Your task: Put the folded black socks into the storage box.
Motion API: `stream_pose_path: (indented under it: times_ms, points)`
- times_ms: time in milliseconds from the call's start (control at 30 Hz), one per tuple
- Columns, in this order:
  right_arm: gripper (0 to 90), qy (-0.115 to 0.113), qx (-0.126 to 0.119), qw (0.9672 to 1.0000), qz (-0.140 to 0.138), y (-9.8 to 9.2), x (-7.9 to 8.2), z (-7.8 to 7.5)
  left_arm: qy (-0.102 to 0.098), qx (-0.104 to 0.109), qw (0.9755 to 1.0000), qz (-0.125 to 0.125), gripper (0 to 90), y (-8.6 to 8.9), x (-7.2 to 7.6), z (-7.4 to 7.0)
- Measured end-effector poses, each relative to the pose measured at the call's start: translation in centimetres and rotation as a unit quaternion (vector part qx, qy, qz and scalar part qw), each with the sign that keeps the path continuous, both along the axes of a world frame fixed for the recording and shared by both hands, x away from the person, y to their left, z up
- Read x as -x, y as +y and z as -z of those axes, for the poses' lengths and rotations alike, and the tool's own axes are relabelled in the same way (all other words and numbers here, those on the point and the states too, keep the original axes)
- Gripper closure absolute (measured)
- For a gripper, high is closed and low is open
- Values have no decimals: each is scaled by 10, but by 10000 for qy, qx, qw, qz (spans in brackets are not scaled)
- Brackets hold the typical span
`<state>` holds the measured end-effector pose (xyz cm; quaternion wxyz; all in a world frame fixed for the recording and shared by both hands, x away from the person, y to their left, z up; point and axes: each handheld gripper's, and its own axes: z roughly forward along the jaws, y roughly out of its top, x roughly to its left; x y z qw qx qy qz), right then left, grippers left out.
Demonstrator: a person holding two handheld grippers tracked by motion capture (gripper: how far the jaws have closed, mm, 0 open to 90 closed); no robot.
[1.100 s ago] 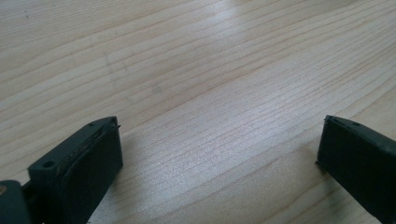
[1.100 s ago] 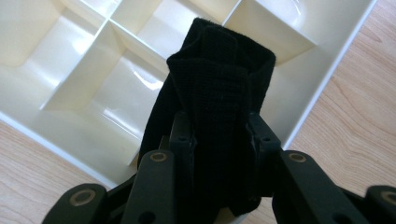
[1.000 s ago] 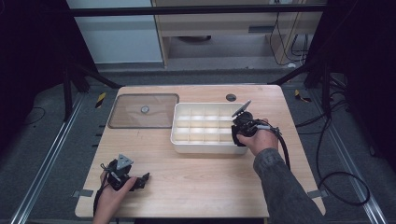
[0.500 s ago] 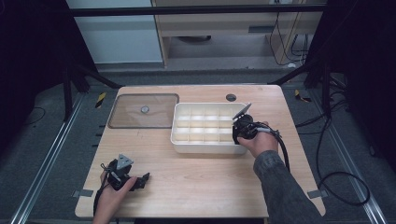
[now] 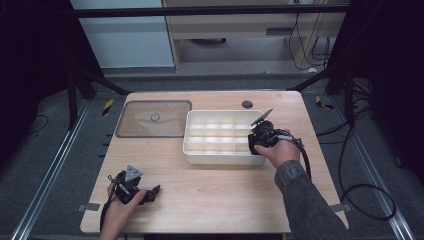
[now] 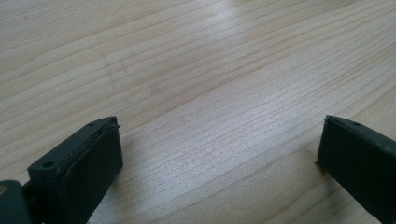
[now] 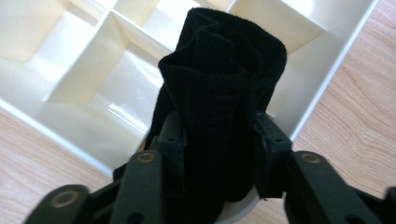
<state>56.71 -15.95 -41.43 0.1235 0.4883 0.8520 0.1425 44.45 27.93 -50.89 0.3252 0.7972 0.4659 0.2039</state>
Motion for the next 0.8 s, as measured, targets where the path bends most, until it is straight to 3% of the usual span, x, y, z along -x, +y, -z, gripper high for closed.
stream_pose_path:
  times_ms: [167,467,567,800]
  points:
    - [440,-105,-35,9999,9,-1,4,-14,-1,2,10000,-2,0,0,0,0]
    - [327,-355,-385,9986,90,-14,7,-46,-2,4,10000,-4,0,0,0,0]
    - [281,-579,-387,9975,109,-20,6,-56,-11,26,10000,-18,0,0,0,0]
    - [163,-797,-420,9955,303,-30,5,-76,-15,21,10000,-19,0,0,0,0]
